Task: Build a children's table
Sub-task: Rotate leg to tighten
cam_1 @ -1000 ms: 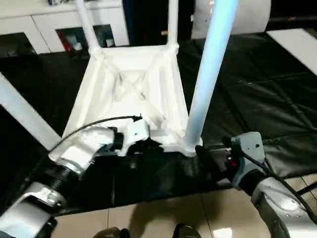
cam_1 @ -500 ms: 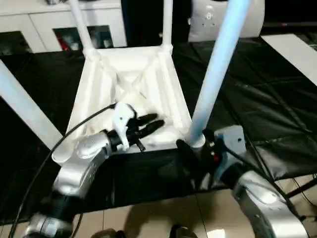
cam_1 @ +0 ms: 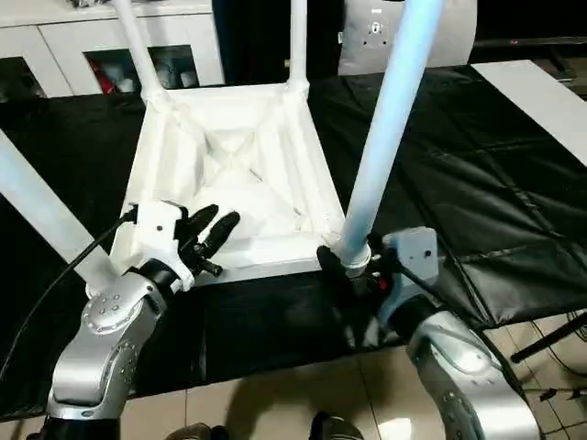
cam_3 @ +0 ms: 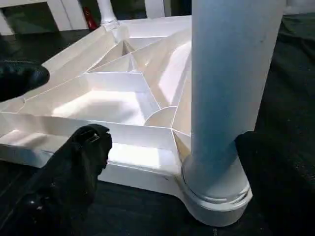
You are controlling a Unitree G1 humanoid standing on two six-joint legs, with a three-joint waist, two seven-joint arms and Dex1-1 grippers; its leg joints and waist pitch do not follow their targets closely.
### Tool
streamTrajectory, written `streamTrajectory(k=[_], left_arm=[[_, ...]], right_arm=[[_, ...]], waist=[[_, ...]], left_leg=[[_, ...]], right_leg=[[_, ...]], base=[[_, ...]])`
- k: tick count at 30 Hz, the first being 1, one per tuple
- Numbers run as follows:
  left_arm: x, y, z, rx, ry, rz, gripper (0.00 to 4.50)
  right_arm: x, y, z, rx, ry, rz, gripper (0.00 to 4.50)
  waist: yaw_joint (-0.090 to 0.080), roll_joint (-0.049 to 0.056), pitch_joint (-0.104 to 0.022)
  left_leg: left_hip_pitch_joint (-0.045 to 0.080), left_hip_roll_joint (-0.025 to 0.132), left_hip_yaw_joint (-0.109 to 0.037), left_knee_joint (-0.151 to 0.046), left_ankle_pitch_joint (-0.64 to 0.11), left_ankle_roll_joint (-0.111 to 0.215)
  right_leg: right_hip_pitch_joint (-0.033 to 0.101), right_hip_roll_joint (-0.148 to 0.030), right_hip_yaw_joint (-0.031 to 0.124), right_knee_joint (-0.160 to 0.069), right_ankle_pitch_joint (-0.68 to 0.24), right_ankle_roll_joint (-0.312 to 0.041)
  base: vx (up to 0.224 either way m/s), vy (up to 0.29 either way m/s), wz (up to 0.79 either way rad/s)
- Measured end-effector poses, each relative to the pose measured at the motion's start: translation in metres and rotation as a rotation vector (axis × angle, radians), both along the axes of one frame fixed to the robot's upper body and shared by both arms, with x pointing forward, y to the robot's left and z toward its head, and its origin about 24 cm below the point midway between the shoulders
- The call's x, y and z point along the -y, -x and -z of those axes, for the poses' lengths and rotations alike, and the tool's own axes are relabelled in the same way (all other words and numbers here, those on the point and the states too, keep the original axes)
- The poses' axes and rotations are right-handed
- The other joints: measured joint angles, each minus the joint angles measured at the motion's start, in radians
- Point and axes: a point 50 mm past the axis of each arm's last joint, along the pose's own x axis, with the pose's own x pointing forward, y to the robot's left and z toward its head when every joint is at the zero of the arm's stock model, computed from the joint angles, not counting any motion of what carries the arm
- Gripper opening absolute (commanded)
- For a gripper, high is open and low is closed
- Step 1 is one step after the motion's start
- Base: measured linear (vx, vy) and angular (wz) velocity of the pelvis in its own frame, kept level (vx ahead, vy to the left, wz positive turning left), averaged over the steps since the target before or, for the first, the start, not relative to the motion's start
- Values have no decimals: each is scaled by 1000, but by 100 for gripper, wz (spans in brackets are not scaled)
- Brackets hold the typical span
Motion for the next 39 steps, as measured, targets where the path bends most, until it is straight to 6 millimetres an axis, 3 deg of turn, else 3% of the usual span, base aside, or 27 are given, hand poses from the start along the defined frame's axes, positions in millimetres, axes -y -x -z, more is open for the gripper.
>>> streamTrajectory(k=[4, 7, 11, 13, 14, 16, 17, 18, 19, 20, 21, 22, 23, 24, 25, 26, 27, 29, 30, 31, 32, 39], left_arm=[[0, 0, 1, -15, 1, -13, 174], [0, 0, 0, -18, 1, -29, 174], [-1, 0, 0, -22, -8, -40, 174], [-1, 1, 1, -28, -9, -40, 174], [-1, 1, 1, -29, -7, -46, 174], [-1, 1, 1, -21, -20, -51, 174], [-1, 1, -1, -2, -44, -55, 174], [0, 0, -3, 10, -60, -49, 174], [1, 1, -5, 22, -64, -51, 174], [1, 2, -6, 26, -62, -57, 174], [0, 3, -1, 4, -62, -66, 174], [-1, 6, 3, -15, -58, -73, 174], [-2, 7, 6, -29, -53, -82, 174], [-2, 6, 4, -21, -51, -84, 174], [-1, 4, 0, -5, -49, -87, 174], [-1, 4, 0, -4, -42, -87, 174], [-2, 6, 0, 3, -34, -88, 174], [-7, 7, 1, 13, -30, -106, 174], [-6, 7, 1, 12, -27, -103, 174], [-6, 7, 1, 12, -25, -101, 203], [-5, 7, 0, 15, -17, -96, 203], [-11, 14, 4, 8, -2, -92, 247]], right_arm=[[-2, -1, 0, 1, 1, -3, 450], [-3, -2, 1, 7, 10, 2, 450], [-2, -5, 0, 16, 25, 8, 450], [-3, -5, 2, 7, 25, 2, 450], [-4, -5, 2, 6, 25, -2, 450], [-4, -5, 2, 5, 36, -14, 450], [-4, -4, 2, 4, 45, -18, 450], [-2, -1, 6, -12, 54, -14, 450], [-2, -1, 7, -21, 61, -17, 450], [-3, -3, 5, -12, 66, -24, 450], [-4, -4, 5, -8, 62, -28, 450], [-4, -5, 4, -5, 61, -28, 450], [-5, -5, 3, 4, 50, -26, 450], [-5, -5, 3, 8, 55, -22, 450], [-3, -5, 4, 7, 59, -15, 450], [-3, -4, 6, -1, 63, -16, 450], [-4, -5, 4, 7, 62, -23, 450], [-5, -6, 1, 23, 69, -35, 450], [-3, -5, 2, 18, 78, -33, 450], [-1, -5, 3, 12, 84, -30, 450], [0, -4, 4, 7, 83, -34, 450], [-1, -3, 3, 1, 78, -101, 450]], waist=[[-11, -1, 0], [-13, -2, -3], [-9, 4, -20], [-6, 7, -19], [-8, 10, -16], [-13, 20, -2], [-7, 25, 16], [1, 16, 18], [17, -6, 16], [34, -19, 16], [34, -21, 25], [45, -6, 29], [48, 6, 29], [47, 14, 26], [45, 20, 24], [41, 16, 21], [39, 9, 15], [34, -8, 6], [35, -8, 6], [35, -8, 6], [33, -7, 6], [16, -8, 7]], left_leg=[[-2, 0, 0, 0, 0, 0], [-17, 0, -1, 5, 5, 9], [-85, 5, -6, 31, 17, 30], [-92, 7, -8, 34, 19, 35], [-86, 11, -7, 33, 19, 35], [-59, 19, -9, 29, 11, 20], [-51, 14, -24, 21, 11, 15], [-47, 7, -21, 21, 11, 15], [-47, -8, -21, 21, 11, 15], [-52, -20, -33, 19, 13, 11], [-59, -41, -61, 49, -8, -4], [-61, -32, -67, 128, -48, 17], [-32, -29, -64, 183, -69, 52], [3, -27, -55, 152, -105, 63], [14, -16, -50, 122, -105, 25], [15, -1, -47, 98, -87, 20], [10, 2, -44, 90, -81, 20], [-3, -9, -34, 92, -78, 21], [-8, -15, -34, 82, -71, 19], [-6, -19, -32, 68, -62, 19], [-3, -20, -30, 55, -54, 16], [2, -19, -29, 44, -46, 9]], right_leg=[[0, 0, 0, 0, 0, 0], [-9, 0, 0, 0, 15, 4], [-68, 4, -6, 1, 43, -7], [-70, 4, -13, -7, 46, -3], [-60, 4, -20, -16, 45, -2], [-27, 3, -36, -30, 35, 6], [-15, 2, -33, 44, -33, 12], [-10, -1, -9, 116, -73, 2], [16, -1, 28, 160, -104, -3], [20, 2, 46, 170, -145, 23], [14, -4, 17, 157, -147, 9], [29, -8, -12, 146, -143, -2], [49, 5, -15, 134, -135, -17], [51, 21, -20, 126, -130, -23], [52, 34, -19, 107, -122, -20], [48, 51, -13, 84, -114, -29], [40, 52, -2, 86, -115, -29], [26, 35, 16, 110, -102, -4], [21, 33, 19, 112, -104, -5], [18, 31, 21, 106, -100, -6], [18, 31, 21, 102, -97, -9], [18, 33, 20, 96, -94, -16]], base=[[0, 0, 0], [0, 0, 0], [-15, 0, 0], [-74, 4, 2], [-87, 13, -1], [-99, 13, -1], [-110, -14, 30], [-110, -14, 30], [-51, -101, 58], [-42, -143, 59], [-42, -143, 59], [-1, -87, 45], [57, -61, 24], [57, -61, 24], [-32, -82, 37], [-80, -74, 25], [-80, -74, 25], [0, 0, 0], [0, 0, 0], [-52, -51, 2], [0, 0, 0], [0, 0, 0]])
